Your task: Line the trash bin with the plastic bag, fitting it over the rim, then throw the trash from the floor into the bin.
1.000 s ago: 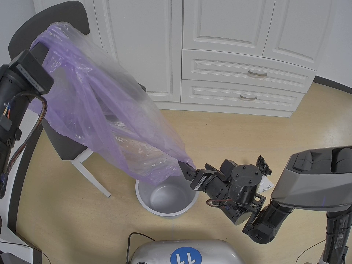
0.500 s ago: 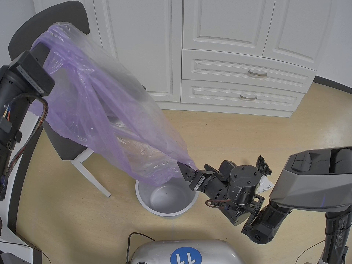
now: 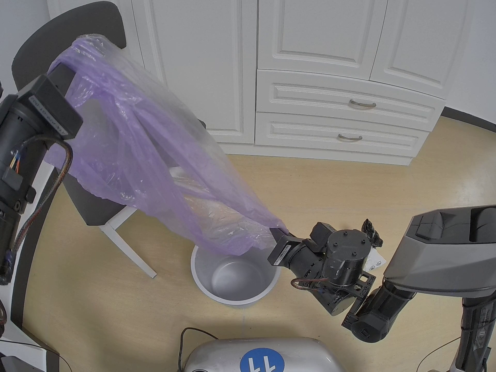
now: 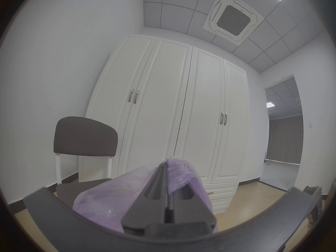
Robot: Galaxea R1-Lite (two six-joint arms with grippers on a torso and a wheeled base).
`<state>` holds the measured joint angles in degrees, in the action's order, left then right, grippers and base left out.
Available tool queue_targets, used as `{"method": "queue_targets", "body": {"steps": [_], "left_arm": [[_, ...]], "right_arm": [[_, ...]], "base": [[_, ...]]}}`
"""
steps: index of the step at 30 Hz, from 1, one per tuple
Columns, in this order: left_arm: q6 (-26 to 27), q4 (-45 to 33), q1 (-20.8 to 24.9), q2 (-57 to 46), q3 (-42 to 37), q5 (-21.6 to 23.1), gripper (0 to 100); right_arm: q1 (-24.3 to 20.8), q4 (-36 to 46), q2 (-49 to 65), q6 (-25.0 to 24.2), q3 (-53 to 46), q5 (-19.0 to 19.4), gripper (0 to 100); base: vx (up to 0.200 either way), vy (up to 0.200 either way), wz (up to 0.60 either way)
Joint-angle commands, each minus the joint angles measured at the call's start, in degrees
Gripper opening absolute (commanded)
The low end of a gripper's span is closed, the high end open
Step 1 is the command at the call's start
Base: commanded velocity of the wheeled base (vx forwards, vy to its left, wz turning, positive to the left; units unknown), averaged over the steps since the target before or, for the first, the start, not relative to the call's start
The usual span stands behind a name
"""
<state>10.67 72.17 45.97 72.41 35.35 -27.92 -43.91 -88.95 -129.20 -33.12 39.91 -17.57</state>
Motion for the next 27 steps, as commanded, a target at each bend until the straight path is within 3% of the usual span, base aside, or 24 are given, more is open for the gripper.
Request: {"method": "queue_targets", "body": {"steps": [1,7,16,21,26,27], "left_arm": [[-0.21,-0.01,-0.09,1.50,-0.55,-0.03,0],[-0.30,-0.36,-0.71,3.61,-2.92,0.06,0],[-0.74,-5.55,-8.35,13.90,-6.35,0.23,0],[-1.97,-5.46,-9.41,18.38,-6.35,0.58,0],[-3.37,-5.46,-10.90,21.28,-7.40,2.43,0],[-3.37,-5.46,-12.04,21.46,-8.55,4.80,0]], "right_arm": [[0.58,-1.05,2.28,0.43,-0.01,-0.19,0],[3.04,-1.05,5.27,5.00,0.08,-0.19,0],[5.41,-1.05,14.59,11.76,-3.79,0.60,0],[5.41,-1.05,17.49,14.40,-6.60,2.36,0],[6.64,-1.05,20.12,19.32,-9.06,3.77,0],[7.79,-1.05,21.00,20.91,-9.15,3.77,0]], "base": [[0.000,0.000,0.00],[0.000,0.000,0.00],[0.000,0.000,0.00],[0.000,0.000,0.00],[0.000,0.000,0.00],[0.000,0.000,0.00]]}}
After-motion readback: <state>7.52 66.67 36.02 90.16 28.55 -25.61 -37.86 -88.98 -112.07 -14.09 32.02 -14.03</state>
